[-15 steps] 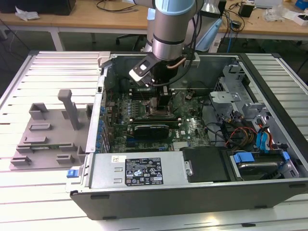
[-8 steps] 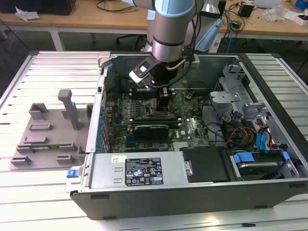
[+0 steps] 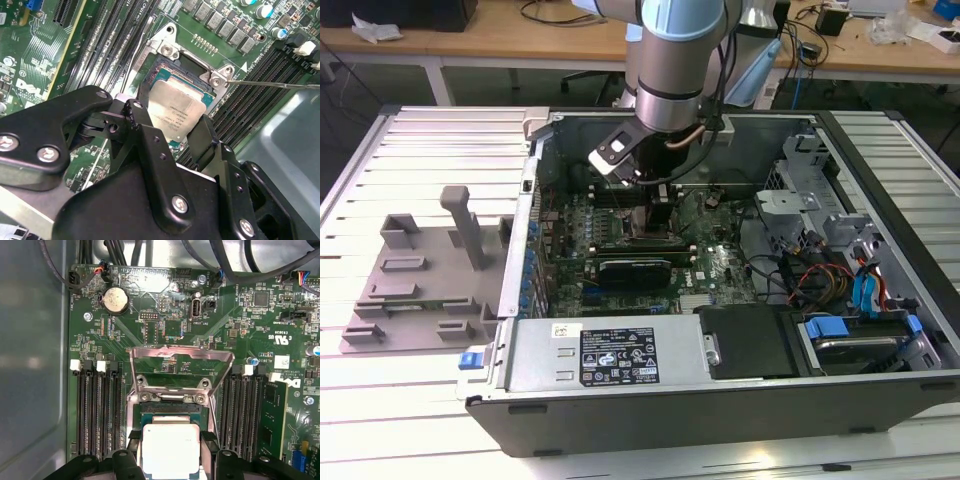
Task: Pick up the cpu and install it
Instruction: 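Place the cpu into insertion slot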
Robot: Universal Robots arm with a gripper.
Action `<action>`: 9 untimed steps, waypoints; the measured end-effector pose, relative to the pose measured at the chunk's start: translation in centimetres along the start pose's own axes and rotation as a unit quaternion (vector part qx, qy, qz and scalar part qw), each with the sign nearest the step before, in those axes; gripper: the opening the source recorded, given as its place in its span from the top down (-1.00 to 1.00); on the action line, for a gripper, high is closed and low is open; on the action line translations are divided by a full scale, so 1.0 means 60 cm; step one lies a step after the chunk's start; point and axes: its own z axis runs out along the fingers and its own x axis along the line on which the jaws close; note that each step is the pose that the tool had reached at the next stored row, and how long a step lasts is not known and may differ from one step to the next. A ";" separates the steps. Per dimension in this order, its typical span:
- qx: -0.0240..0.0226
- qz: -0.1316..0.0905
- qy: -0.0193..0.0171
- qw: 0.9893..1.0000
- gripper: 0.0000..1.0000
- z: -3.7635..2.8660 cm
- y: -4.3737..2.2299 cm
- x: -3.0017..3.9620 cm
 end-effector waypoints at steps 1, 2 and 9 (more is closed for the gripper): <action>0.000 0.000 0.000 1.000 -0.09 0.001 0.000 0.000; 0.000 0.000 0.000 1.000 -0.09 0.001 0.000 0.000; 0.000 0.000 0.000 1.000 -0.09 0.007 0.000 0.000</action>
